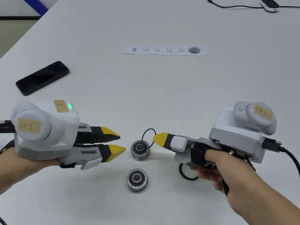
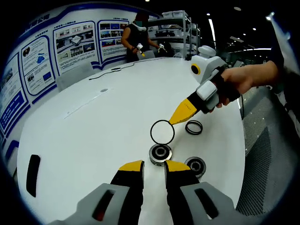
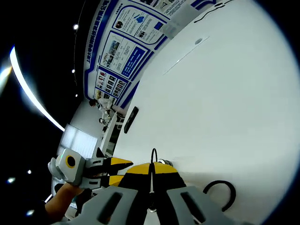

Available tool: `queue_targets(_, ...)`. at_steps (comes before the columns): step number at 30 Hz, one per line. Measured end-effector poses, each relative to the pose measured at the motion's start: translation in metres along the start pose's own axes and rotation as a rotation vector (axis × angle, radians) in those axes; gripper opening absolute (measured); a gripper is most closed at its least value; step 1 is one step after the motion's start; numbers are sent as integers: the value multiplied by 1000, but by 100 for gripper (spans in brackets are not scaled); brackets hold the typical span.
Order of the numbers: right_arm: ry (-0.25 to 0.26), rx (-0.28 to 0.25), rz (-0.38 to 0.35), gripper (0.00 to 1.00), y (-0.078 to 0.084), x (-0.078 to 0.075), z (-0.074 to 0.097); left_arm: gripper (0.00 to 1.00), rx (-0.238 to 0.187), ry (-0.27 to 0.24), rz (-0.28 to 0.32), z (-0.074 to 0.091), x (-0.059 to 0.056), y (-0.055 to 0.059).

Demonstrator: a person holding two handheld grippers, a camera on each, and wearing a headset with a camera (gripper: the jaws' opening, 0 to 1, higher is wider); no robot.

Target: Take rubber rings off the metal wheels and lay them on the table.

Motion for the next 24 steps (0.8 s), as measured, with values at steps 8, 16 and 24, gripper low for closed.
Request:
queue_targets(8, 36, -22, -22, 2, 1, -16, 23, 19, -35, -44, 43, 19, 0, -1)
queue_targets(16, 79, -22, -55, 2, 13, -33, 43, 20, -44, -65, 20, 33, -6, -5)
queue_targets(24, 114, -30, -90, 2, 24, -45, 60, 20, -56, -72, 18, 40, -16, -6)
Point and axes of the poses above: the centre of the closed fingertips' face, and the gripper's own axes: z roughly backward along the fingers, x roughly to its left, y roughly out of its underside, the point moved 2 cm from there along z, roughly backward along the fingers, and after that the axes turned 3 degrees about -x, right-handed, at the moved point
